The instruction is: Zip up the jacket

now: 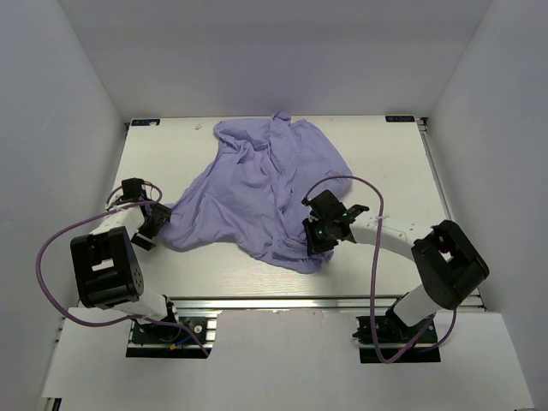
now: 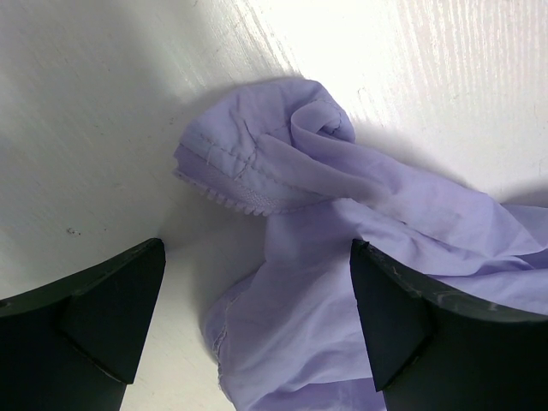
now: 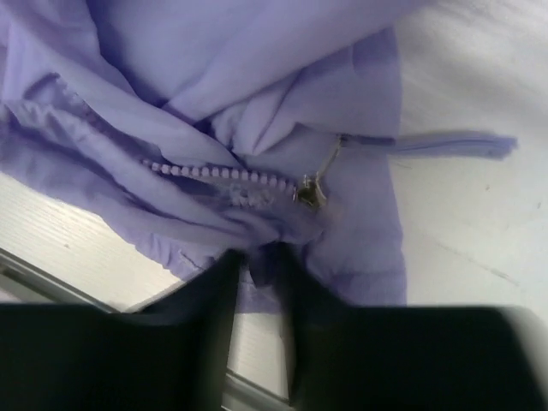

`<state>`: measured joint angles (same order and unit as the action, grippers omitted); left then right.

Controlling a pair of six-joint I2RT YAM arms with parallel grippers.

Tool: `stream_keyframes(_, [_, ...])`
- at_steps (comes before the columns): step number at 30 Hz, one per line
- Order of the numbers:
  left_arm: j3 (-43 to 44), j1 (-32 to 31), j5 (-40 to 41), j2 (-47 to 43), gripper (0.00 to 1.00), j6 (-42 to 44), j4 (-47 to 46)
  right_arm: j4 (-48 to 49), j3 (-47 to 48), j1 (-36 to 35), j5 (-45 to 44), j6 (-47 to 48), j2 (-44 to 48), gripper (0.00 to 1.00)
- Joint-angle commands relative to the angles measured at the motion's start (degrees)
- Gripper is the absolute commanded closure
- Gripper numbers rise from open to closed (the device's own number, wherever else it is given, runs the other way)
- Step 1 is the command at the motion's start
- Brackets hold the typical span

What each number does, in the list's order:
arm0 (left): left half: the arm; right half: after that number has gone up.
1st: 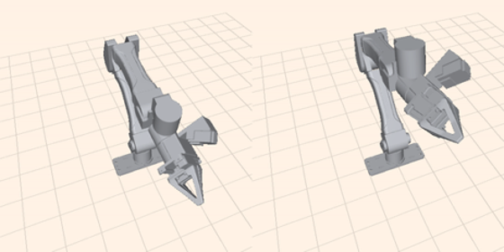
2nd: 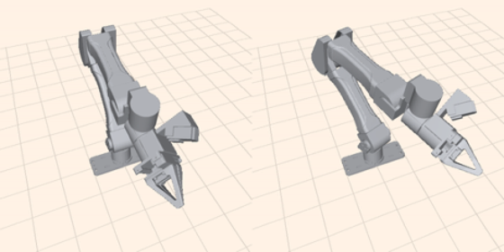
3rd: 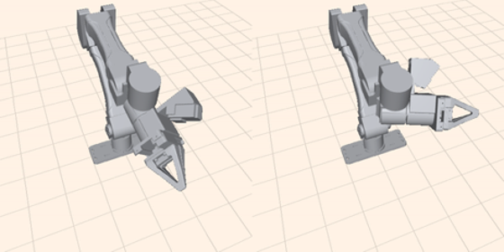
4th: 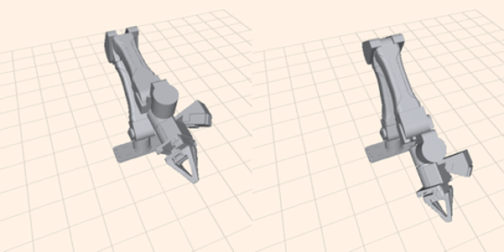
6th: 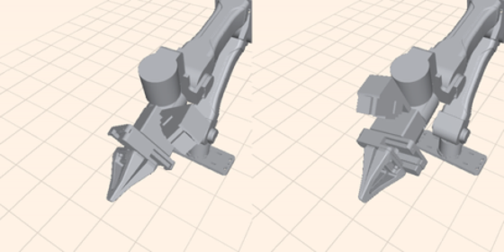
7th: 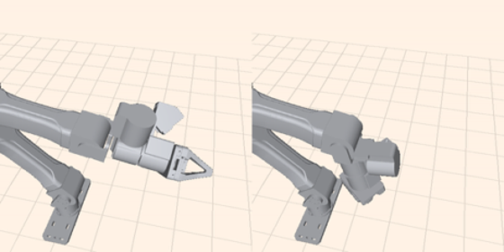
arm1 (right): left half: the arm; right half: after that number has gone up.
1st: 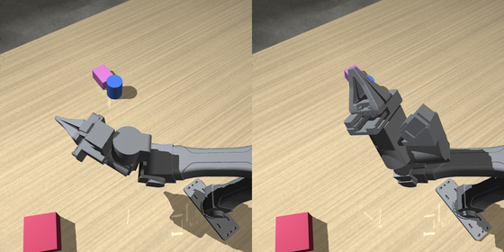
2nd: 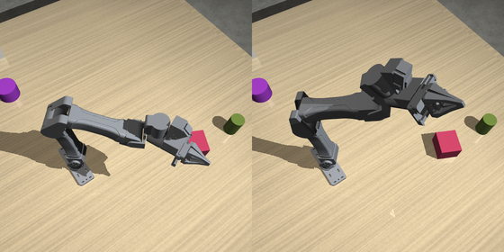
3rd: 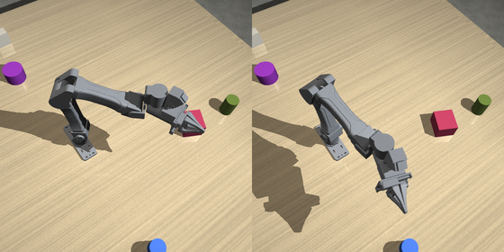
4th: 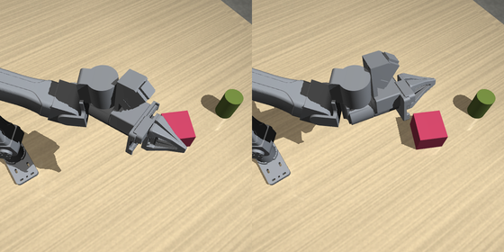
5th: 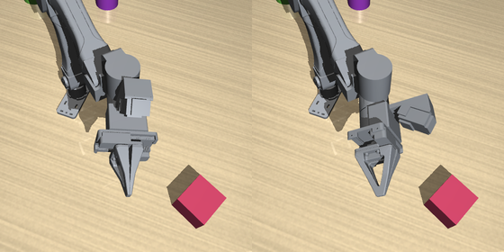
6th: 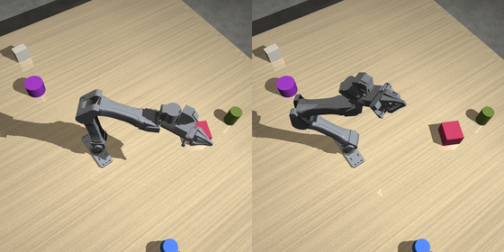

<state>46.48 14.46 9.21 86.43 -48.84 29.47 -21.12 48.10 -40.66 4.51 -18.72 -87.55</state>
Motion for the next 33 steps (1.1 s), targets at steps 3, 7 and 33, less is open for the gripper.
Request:
stream_keyframes(3, [0.54,0.22,-2.09,-2.41,0.02,0.41,-0.03,3.63,-0.63,-0.20,2.69,0.44,2.10,0.89])
stream_keyframes(7, [0.19,0.13,-3.85,-4.07,0.02,0.32,-0.56,4.95,-1.77,-0.47,4.45,3.07,8.34,1.00])
stream_keyframes(33, [-0.42,0.13,-5.17,-10.85,0.02,1.29,2.87,13.48,0.95,-37.93,-17.87,8.71,10.89,0.17])
